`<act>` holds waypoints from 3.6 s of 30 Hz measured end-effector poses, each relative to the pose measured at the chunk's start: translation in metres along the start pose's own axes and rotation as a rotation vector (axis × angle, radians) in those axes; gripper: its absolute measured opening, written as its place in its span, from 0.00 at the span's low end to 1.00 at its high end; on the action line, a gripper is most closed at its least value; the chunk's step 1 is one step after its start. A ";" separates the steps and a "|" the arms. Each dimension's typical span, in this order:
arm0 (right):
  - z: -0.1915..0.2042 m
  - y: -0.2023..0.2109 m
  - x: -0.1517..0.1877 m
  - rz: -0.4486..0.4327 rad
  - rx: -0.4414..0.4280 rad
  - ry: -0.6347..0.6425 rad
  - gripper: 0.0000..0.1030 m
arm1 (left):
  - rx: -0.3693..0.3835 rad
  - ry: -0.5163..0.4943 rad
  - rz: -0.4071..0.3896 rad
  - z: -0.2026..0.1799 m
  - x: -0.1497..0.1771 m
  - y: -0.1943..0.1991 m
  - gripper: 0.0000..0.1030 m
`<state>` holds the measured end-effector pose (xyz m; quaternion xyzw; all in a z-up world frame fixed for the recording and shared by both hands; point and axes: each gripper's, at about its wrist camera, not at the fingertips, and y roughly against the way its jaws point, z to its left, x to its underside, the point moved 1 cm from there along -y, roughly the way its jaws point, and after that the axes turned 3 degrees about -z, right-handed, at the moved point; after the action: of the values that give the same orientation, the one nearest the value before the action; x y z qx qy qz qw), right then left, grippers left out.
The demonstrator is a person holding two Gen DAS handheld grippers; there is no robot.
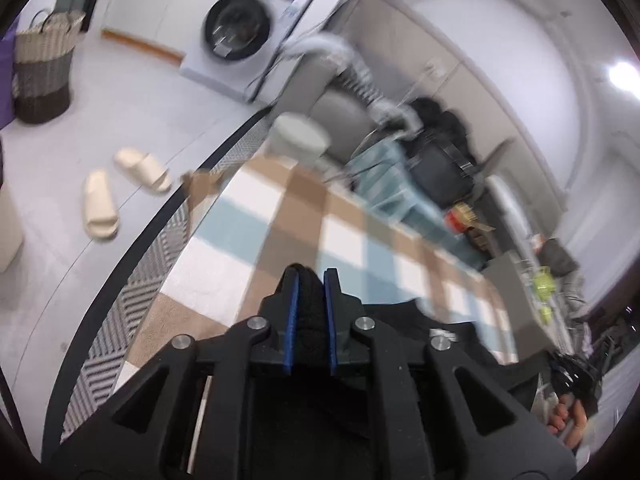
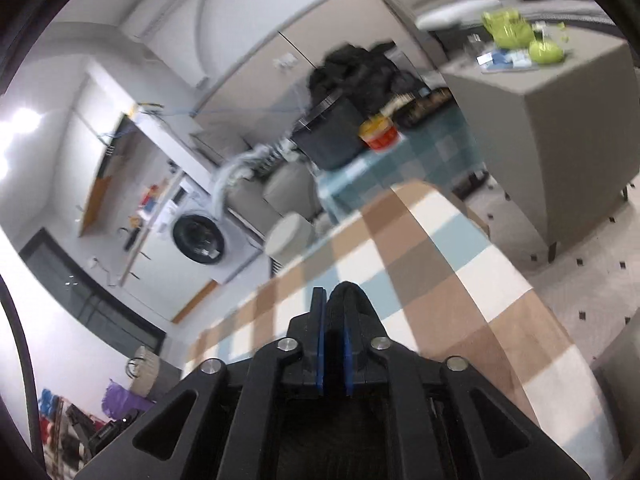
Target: Fold small clothes
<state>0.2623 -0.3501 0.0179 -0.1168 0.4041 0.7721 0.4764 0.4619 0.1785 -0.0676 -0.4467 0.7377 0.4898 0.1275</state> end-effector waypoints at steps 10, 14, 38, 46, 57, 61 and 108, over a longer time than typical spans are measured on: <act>-0.011 0.020 0.037 0.104 0.096 0.197 0.42 | -0.021 -0.056 0.079 0.019 0.022 0.007 0.52; 0.003 0.023 0.057 0.146 0.095 0.314 0.44 | 0.005 -0.173 0.140 0.002 0.048 0.018 0.52; 0.025 0.028 0.086 0.186 0.055 0.347 0.51 | 0.132 -0.048 0.055 -0.045 0.020 -0.026 0.00; 0.003 0.025 0.080 0.181 0.142 0.330 0.51 | 0.039 0.025 0.040 -0.042 0.002 -0.052 0.36; 0.029 -0.016 0.062 0.196 0.174 0.462 0.51 | -0.037 -0.067 0.071 -0.026 0.029 -0.026 0.55; 0.023 -0.049 0.072 0.279 0.298 0.557 0.36 | -0.059 -0.100 0.079 -0.018 0.041 -0.010 0.57; 0.066 -0.092 0.099 0.299 0.233 0.787 0.01 | -0.110 -0.137 0.150 0.003 0.076 0.012 0.57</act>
<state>0.3012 -0.2181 -0.0425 -0.2879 0.6517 0.6785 0.1789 0.4082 0.1420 -0.1091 -0.3620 0.7307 0.5671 0.1159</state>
